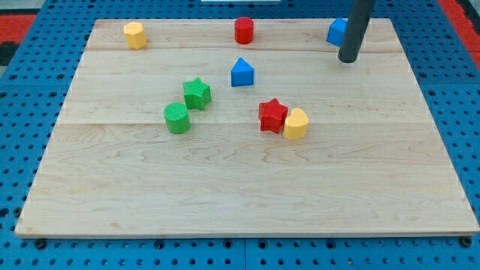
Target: Slide the green star to the center left
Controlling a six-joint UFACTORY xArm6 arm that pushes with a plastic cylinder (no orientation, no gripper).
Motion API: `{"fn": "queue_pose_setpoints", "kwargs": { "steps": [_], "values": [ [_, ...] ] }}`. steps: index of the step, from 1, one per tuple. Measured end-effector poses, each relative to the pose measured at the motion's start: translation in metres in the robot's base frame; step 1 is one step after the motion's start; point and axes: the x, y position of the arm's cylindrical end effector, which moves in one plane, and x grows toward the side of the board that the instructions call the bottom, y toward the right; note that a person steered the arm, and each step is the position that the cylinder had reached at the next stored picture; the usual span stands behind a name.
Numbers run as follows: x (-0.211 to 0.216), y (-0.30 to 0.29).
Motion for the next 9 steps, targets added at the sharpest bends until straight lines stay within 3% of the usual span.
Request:
{"fn": "queue_pose_setpoints", "kwargs": {
  "steps": [4, 6, 7, 9],
  "values": [
    [0.001, -0.094],
    [0.013, -0.102],
    [0.036, -0.095],
    [0.088, -0.168]
  ]
}}
